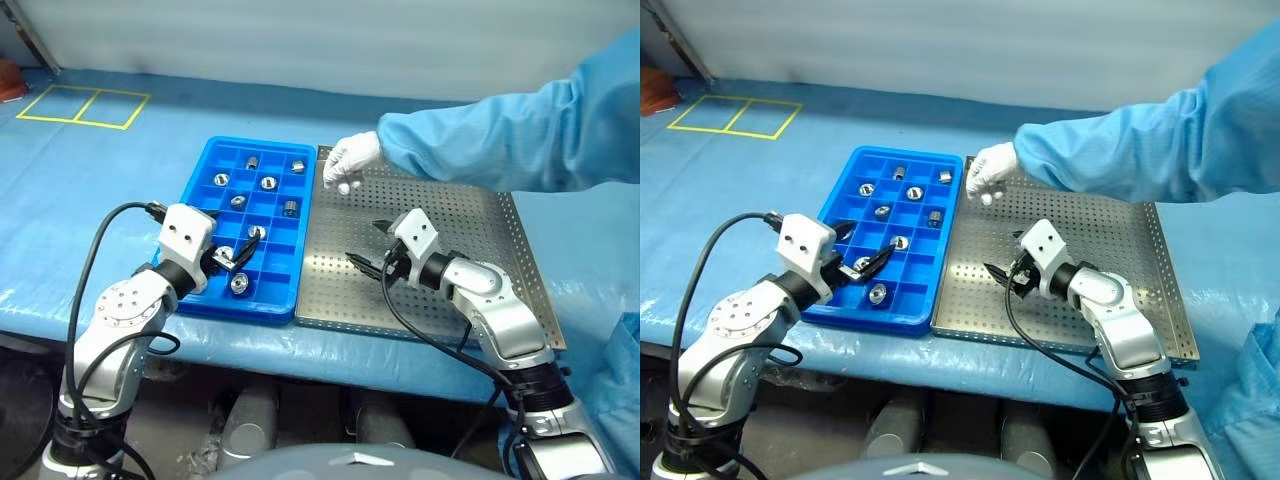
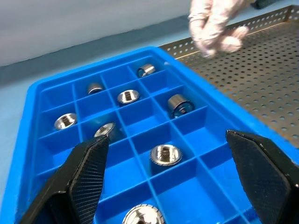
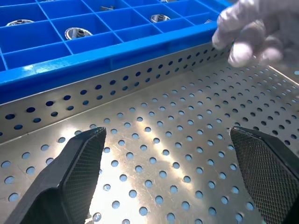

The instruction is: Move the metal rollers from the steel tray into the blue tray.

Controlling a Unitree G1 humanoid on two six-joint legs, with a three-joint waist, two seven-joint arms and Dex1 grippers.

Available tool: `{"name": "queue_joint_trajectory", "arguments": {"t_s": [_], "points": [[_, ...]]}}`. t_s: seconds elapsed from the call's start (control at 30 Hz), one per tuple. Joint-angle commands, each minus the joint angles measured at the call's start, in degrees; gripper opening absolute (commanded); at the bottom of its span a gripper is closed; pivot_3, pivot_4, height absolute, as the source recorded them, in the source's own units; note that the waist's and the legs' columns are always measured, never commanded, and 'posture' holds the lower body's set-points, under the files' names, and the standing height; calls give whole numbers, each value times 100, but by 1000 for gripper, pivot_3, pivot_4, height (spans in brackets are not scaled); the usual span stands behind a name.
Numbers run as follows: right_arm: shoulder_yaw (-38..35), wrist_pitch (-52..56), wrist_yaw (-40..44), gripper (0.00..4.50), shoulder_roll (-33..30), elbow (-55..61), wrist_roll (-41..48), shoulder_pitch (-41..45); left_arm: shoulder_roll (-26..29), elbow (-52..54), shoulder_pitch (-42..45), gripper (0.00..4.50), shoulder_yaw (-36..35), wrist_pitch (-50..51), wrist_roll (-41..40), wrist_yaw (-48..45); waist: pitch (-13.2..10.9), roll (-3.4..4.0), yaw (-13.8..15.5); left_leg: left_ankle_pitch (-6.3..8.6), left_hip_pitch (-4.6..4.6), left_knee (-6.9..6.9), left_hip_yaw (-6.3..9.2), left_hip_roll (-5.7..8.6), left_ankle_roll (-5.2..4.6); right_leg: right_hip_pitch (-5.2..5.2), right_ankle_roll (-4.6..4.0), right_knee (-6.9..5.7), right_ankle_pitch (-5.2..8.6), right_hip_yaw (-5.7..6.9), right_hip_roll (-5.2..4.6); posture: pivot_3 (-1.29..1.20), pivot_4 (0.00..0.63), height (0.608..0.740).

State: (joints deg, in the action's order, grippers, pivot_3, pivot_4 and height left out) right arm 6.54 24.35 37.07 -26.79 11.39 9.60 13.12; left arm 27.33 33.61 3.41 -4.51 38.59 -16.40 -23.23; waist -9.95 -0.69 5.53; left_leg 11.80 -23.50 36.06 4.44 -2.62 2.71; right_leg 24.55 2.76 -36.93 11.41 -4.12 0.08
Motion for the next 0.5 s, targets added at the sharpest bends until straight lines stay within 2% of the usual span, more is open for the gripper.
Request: {"name": "queue_joint_trajectory", "arguments": {"t_s": [0.03,0.2,0.5], "points": [[-140,-1,-51,4474,-37,177,34,-3,93,33,-10,4369,-157,-20,-54,-56,0,0,0,0,0,0,0,0,0,0,0,0,0,0,0,303,150,740],[-263,231,-128,4474,-52,288,121,-102,22,25,40,4369,-39,38,-190,-130,0,0,16,0,-1,2,0,0,0,-1,0,0,0,0,-1,310,150,740],[-590,1132,-429,4474,-324,551,133,-331,-286,-362,711,4369,888,-27,-222,-385,0,-1,55,0,-2,6,1,2,0,-2,1,0,0,0,-1,295,150,740]]}}
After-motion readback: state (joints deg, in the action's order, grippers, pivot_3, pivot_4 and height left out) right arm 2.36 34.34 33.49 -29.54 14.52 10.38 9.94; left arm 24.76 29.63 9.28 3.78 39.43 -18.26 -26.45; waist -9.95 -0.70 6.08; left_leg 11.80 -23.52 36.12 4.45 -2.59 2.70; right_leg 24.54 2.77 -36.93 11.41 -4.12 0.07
